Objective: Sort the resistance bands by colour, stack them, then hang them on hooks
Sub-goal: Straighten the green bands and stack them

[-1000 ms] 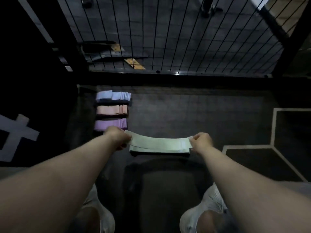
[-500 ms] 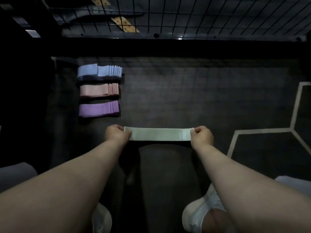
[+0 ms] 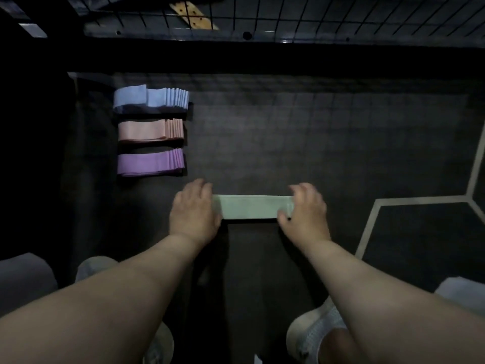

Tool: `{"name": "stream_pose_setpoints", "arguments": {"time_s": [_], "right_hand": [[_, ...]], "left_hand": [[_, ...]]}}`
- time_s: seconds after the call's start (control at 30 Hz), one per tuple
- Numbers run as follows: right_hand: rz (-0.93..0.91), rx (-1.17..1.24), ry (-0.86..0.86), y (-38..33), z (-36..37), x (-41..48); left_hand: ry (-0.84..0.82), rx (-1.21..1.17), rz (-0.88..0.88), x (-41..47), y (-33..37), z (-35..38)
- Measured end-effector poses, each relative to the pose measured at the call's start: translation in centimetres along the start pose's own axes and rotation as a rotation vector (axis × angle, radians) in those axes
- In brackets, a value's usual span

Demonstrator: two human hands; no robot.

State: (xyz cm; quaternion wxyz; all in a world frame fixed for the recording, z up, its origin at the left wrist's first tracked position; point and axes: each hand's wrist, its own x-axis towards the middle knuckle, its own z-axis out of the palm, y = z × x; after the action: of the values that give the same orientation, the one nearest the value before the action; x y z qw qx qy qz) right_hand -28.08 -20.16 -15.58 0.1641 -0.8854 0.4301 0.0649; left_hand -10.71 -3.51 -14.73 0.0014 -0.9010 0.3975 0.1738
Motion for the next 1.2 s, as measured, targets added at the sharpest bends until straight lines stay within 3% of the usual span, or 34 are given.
{"name": "stream_pose_setpoints", "arguments": {"time_s": [0.07,0.17,0.37,1.07,1.13,1.2], "right_hand": [[-0.224,-0.083,-0.24,-0.5,0.3,0.2],[-0.286,-0.169,-0.381,-1.1,0.7,1.1],[-0.251,-0.22,-0.405,-1.4,0.6,2.9],[-0.389,-0.325,-0.374,-0.8,1.1,3.9],[-0.4,-0.322,-0.341,-0.2,1.1,3.3],[-0.33,-0.201,-0.194,0.4,1.3,2.2]], "left_hand": [[-0.172,0.125,0.21,0.4,0.5,0.3],[-0.275,0.246,0.299,1.2,1.5,0.5],[-0.226,0.271,0.26,2.7,1.6,1.1],[-0.243,0.292,0.3,3.5,0.9,1.4],[-0.251,0.288,0.297,3.4,0.5,1.4],[-0.247,0.258,0.269,2.8,0.2,1.2]]}}
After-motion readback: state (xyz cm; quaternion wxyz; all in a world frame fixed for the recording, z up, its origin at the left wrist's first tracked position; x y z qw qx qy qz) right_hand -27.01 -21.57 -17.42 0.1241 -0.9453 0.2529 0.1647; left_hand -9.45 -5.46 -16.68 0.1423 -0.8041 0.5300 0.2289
